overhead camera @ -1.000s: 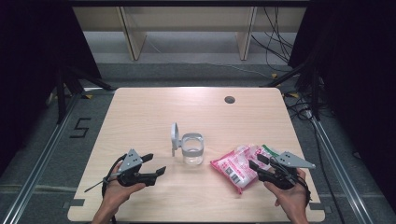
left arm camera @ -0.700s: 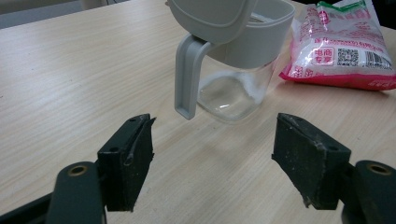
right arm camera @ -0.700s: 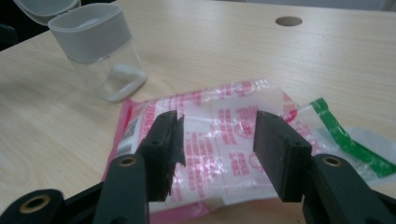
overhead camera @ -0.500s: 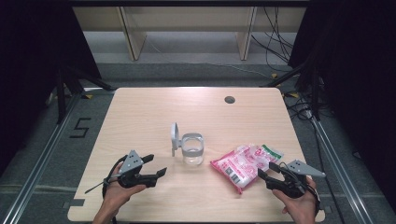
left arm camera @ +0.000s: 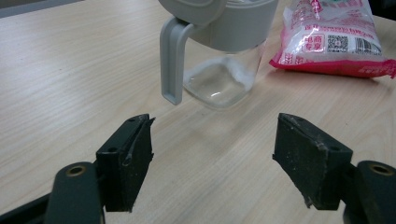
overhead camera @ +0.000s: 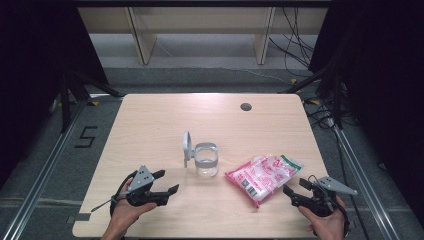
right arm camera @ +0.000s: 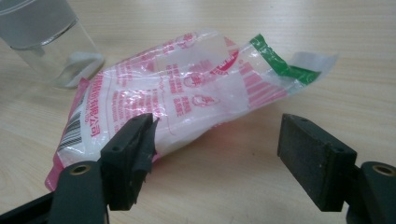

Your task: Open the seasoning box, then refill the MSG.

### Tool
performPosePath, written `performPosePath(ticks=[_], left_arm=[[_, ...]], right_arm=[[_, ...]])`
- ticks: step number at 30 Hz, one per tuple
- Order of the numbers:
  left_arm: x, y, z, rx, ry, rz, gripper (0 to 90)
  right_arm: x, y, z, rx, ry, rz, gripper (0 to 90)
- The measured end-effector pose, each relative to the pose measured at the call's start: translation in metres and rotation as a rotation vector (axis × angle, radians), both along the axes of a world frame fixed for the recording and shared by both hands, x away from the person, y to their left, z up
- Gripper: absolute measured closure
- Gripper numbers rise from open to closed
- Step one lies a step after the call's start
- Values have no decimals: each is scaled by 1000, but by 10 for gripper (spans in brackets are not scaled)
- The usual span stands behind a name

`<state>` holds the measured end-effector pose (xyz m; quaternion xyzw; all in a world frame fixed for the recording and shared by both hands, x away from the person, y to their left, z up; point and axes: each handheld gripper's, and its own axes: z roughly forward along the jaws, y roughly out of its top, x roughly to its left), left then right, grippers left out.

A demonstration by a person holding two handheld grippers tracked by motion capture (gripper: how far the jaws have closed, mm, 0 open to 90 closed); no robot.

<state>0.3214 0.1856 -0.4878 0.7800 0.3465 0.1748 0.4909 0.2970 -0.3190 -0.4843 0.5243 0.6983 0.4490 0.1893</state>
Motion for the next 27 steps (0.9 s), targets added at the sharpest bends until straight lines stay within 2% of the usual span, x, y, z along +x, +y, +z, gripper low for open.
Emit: performPosePath(ticks=[1,2,3,4,5,6,7,9,10,11,12,13,14,15,16,18,19,20,21,22,23,25,26,27], left_arm=[[-2,0,0,-2,4,6,273],[-2,1,0,-3,6,8,273],[-1,2,0,1,-13,-1,273],[-2,3,-1,4,-5,-2,273],[-2,3,-1,-4,1,9,272],[-2,4,-1,3,-6,0,273],[-2,4,-2,1,-7,-1,272],[-2,5,-3,-3,5,11,272],[-2,5,-3,-3,6,11,272],[-2,4,-3,-4,7,10,272],[-2,5,-3,4,5,10,272],[-2,5,-3,2,5,8,272],[-3,4,-2,4,7,12,272],[-2,4,-2,10,-2,-2,272],[-3,3,-3,-2,8,8,271],[-3,3,-2,-3,7,6,272],[-2,3,-2,-4,8,6,272],[-2,4,-2,0,8,8,272],[-2,4,-3,-2,9,8,271],[-2,2,-3,-26,13,8,272],[-2,3,-3,-27,15,5,272],[-2,3,-3,-29,16,4,271],[-2,3,-3,-28,17,2,271],[-2,3,-3,-28,18,2,270]], right_arm=[[1,0,-2,18,-1,3,284],[-1,2,-1,44,38,-18,284],[0,3,-2,71,25,-18,283],[0,2,-2,60,34,-14,276],[3,0,-4,22,3,-2,267],[2,4,-5,43,17,-10,259],[1,5,-4,33,41,-9,258],[3,6,-6,25,27,24,258],[4,6,-7,-20,22,25,249],[4,6,-7,-28,28,28,236],[5,9,-8,14,33,22,225],[4,11,-7,31,63,10,220],[8,8,-11,24,37,35,212],[8,11,-11,32,60,12,203],[11,9,-13,32,46,26,192],[14,9,-12,42,56,24,190],[16,8,-12,21,62,30,188],[17,9,-13,50,60,24,184],[19,10,-13,44,70,23,177],[22,10,-15,52,73,38,177],[23,10,-14,28,94,36,176],[27,11,-17,29,86,40,176],[27,13,-16,53,99,28,176],[30,12,-17,41,86,42,176]])
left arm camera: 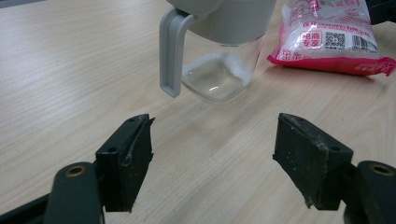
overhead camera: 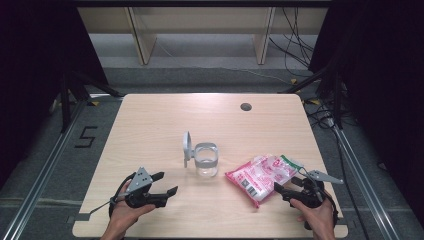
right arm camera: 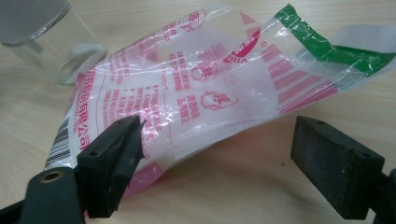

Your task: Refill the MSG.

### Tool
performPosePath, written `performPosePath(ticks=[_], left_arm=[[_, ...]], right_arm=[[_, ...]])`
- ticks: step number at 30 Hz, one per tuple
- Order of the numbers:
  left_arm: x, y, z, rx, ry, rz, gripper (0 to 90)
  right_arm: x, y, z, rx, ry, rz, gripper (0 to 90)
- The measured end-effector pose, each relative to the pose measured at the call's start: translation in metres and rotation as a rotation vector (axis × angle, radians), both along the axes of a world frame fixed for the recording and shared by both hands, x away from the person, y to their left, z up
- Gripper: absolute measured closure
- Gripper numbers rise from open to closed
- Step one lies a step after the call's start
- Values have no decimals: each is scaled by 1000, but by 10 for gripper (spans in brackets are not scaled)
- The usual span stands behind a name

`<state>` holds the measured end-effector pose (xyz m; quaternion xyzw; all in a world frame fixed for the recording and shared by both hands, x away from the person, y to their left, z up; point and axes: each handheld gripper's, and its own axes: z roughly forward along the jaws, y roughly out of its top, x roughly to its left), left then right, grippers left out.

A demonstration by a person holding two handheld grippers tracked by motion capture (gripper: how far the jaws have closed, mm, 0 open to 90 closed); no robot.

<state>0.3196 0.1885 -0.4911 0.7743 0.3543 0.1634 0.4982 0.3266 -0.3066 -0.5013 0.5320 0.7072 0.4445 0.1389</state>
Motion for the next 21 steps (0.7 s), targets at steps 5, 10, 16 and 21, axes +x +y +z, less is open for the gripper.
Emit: performPosePath(ticks=[5,10,16,21], left_arm=[[0,3,1,9,-1,5,270],[0,2,0,-3,-1,10,270],[1,3,1,7,0,8,270],[1,4,1,9,0,7,267]], right_arm=[[6,1,1,28,19,-1,178],[12,6,1,52,71,-28,180],[21,10,-3,38,57,-10,183],[27,11,-4,25,56,-5,208]])
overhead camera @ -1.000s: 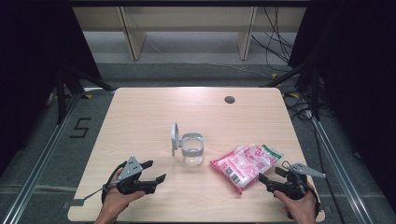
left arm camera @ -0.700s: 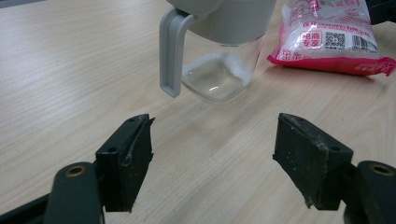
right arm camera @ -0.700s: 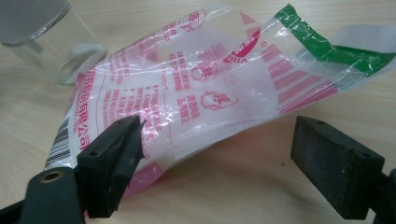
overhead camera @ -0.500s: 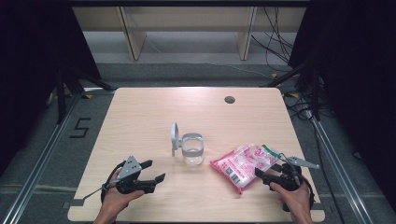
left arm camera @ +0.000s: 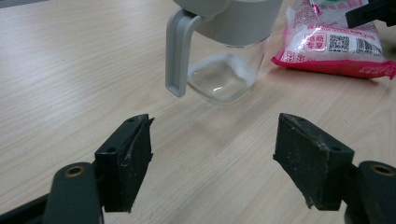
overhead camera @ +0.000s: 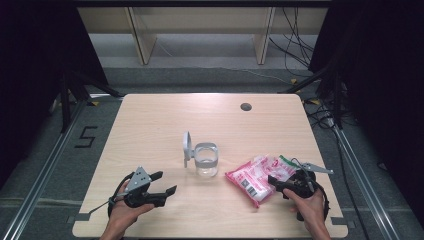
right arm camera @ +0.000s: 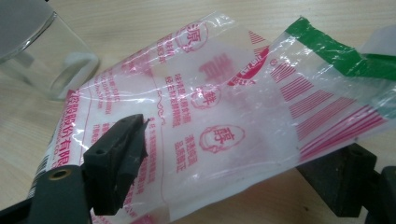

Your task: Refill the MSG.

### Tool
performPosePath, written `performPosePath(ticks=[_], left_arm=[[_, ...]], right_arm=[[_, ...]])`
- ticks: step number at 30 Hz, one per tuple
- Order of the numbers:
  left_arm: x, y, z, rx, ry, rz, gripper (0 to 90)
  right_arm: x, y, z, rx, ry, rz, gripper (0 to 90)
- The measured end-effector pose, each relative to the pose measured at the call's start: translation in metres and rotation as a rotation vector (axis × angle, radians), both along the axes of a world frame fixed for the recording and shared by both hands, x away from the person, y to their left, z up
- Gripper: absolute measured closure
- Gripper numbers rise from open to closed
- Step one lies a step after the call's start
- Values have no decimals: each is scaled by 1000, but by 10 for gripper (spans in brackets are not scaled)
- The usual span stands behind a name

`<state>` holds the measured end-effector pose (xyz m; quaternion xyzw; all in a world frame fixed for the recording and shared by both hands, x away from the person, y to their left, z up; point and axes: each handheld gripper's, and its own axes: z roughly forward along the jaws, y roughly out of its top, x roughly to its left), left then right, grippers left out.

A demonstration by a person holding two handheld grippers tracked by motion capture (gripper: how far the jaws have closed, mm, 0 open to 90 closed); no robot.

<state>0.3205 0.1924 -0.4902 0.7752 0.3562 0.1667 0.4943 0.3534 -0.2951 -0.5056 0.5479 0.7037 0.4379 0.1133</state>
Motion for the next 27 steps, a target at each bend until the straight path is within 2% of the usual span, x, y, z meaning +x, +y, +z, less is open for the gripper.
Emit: performPosePath(ticks=[1,2,3,4,8,10,11,12,13,14,16,17,18,19,21,22,23,24,25,26,27], left_arm=[[0,0,0,0,0,0,267],[0,0,0,1,0,0,267],[0,0,0,1,0,0,267],[0,0,-1,-3,1,1,267],[0,-1,-1,-5,1,2,267],[0,0,0,0,0,1,267],[0,0,0,-2,-1,2,267],[0,0,-1,-5,-2,1,267],[1,0,-1,-4,0,5,267],[1,1,-1,-2,2,3,267],[0,1,-1,8,2,11,267],[0,0,-1,2,3,9,267],[-1,-1,-1,-10,2,14,267],[-1,0,-1,4,-3,7,267],[0,-1,-1,-1,-3,4,268],[0,0,-1,-2,-2,4,267],[0,-1,-1,-14,-2,7,268],[0,-1,-1,-14,-2,9,268],[0,0,-1,-6,-10,-1,268],[1,0,-1,1,-16,-4,268],[0,0,-1,7,-14,1,267]], right_arm=[[1,0,-1,-11,-6,-14,213],[-1,3,1,34,42,-30,222],[3,0,-1,26,0,-1,229],[4,1,-2,14,-5,-16,239],[8,1,-2,3,-11,-1,337],[10,2,-3,-23,-14,-9,377],[9,4,-2,28,19,-27,435],[9,4,-2,28,19,-27,435],[11,1,-3,-6,-3,-10,455],[12,1,-3,-13,-12,-17,488],[12,0,-2,-22,-9,-17,538],[13,1,-4,-7,-15,3,565],[13,2,-3,-5,-10,-5,596],[13,1,-2,-5,-9,11,630],[14,1,-2,-35,-30,13,698],[14,0,-1,-62,-25,11,740],[14,2,0,-48,-17,3,764],[14,0,0,-30,-30,32,797],[14,0,0,-28,-26,35,816],[13,1,1,-27,-17,20,840],[12,4,0,-10,-36,10,860]])
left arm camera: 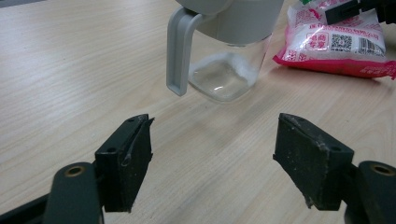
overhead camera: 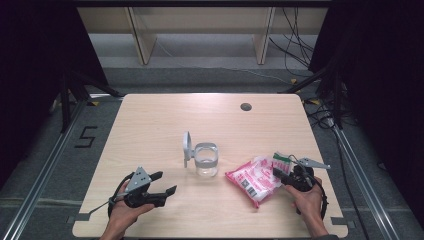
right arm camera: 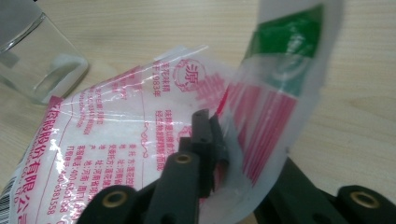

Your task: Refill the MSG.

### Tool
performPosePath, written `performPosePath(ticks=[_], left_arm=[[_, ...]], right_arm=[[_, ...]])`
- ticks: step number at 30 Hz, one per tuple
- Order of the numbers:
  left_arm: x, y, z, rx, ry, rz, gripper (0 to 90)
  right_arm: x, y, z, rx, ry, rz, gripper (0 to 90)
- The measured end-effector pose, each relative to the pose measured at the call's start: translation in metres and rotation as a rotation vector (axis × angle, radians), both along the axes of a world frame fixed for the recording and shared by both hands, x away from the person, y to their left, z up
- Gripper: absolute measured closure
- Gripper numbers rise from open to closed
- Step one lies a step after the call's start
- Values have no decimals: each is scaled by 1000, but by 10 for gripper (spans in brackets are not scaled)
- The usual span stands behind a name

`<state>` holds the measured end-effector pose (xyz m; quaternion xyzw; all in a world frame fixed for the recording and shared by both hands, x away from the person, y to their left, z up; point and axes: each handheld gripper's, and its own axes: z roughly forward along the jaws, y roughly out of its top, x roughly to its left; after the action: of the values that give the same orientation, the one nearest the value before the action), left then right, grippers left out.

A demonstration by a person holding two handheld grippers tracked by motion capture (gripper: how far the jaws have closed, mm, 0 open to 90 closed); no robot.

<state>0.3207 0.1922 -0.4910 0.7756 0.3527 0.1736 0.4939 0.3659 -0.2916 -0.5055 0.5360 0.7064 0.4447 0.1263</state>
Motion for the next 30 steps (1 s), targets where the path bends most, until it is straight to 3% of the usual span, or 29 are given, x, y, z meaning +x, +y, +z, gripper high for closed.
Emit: performPosePath(ticks=[2,3,4,5,6,7,9,10,11,13,16,17,19,20,22,24,25,26,27,30], left_arm=[[-1,-1,0,-15,13,14,268],[0,0,-1,-12,11,4,268],[-1,0,-1,-12,12,4,268],[-1,-1,-1,-17,11,6,268],[-1,-1,-1,-24,11,9,268],[-1,-1,-1,-19,8,11,268],[-1,-1,-1,-25,10,16,269],[-1,-1,-1,-23,9,20,269],[0,2,0,6,-8,1,269],[-1,1,0,-9,7,18,269],[-4,-2,2,28,-11,20,268],[-5,-4,3,23,-20,5,268],[-8,-8,6,34,-29,-10,268],[-9,-10,6,36,-31,-14,267],[-9,-12,8,46,-45,-33,267],[-10,-14,7,45,-37,-28,267],[-11,-16,7,46,-41,-37,267],[-12,-20,8,51,-47,-40,267],[-12,-22,8,77,-56,-66,265],[-14,-40,9,73,-69,-129,263]], right_arm=[[2,-1,0,-58,-36,22,889],[1,1,2,-32,-37,30,897],[-2,4,5,-12,-11,14,900],[0,1,4,-45,-59,46,900],[0,1,5,-58,-73,44,900],[-2,3,8,-44,-54,35,900],[-2,4,9,-17,-84,46,900],[-3,5,12,-26,-58,43,900],[-2,3,13,-34,-107,54,900],[-4,4,18,-17,-129,87,900],[-7,8,27,-38,-162,93,900],[-8,10,29,-5,-177,107,900],[-11,13,36,0,-184,94,900],[-10,14,38,8,-204,115,900],[-13,18,45,26,-196,111,900],[-12,20,48,-1,-232,134,900],[-14,23,52,-5,-225,131,900],[-13,24,55,-19,-253,145,900],[-13,25,58,-30,-261,162,900],[-16,31,66,-44,-256,170,900]])
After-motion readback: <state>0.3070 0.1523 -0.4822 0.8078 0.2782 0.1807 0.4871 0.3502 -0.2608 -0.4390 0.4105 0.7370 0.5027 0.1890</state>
